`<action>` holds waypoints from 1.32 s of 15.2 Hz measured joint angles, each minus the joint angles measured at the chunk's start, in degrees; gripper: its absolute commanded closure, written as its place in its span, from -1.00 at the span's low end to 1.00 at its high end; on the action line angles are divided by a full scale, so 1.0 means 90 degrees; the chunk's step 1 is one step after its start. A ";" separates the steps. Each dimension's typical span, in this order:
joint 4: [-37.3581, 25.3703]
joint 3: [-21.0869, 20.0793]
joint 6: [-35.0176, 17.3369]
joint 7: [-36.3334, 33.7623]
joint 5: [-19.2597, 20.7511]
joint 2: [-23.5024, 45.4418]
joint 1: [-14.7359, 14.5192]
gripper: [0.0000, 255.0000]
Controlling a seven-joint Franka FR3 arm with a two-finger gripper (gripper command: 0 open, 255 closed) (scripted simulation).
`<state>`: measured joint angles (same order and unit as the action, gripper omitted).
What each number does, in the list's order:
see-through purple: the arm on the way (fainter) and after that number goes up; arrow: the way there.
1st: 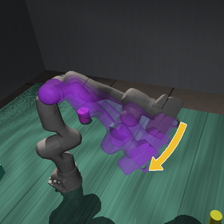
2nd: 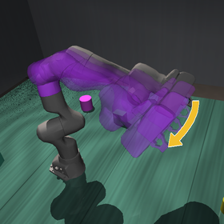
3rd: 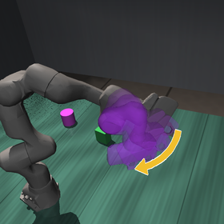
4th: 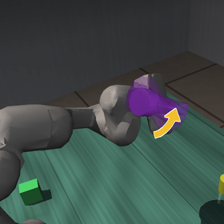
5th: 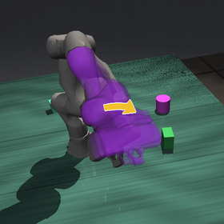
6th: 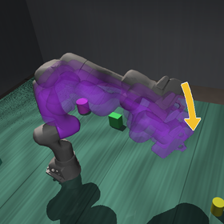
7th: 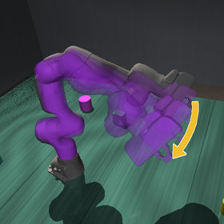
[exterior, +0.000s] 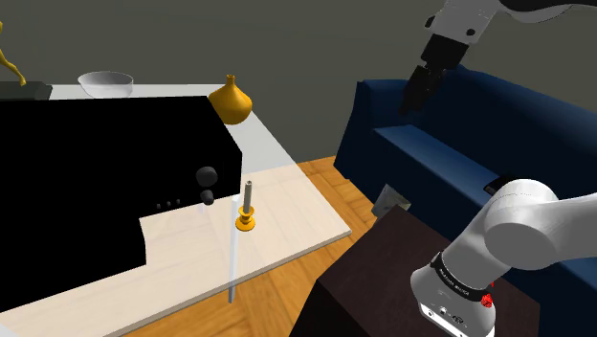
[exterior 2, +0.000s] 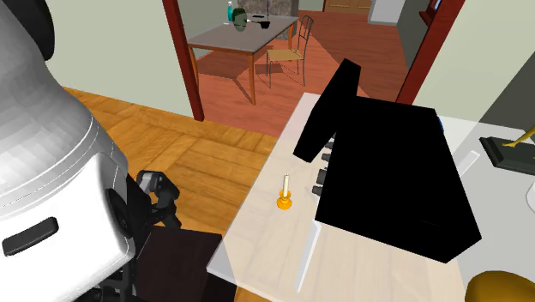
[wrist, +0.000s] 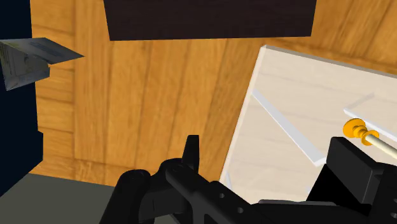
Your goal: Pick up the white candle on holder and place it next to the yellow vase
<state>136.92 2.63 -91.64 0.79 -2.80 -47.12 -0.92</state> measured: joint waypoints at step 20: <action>0.1909 -0.2352 -0.4517 -0.1750 -0.1145 0.1097 -0.0814 -1.00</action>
<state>154.10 -18.54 -132.29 -14.96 -13.11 -37.25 -8.24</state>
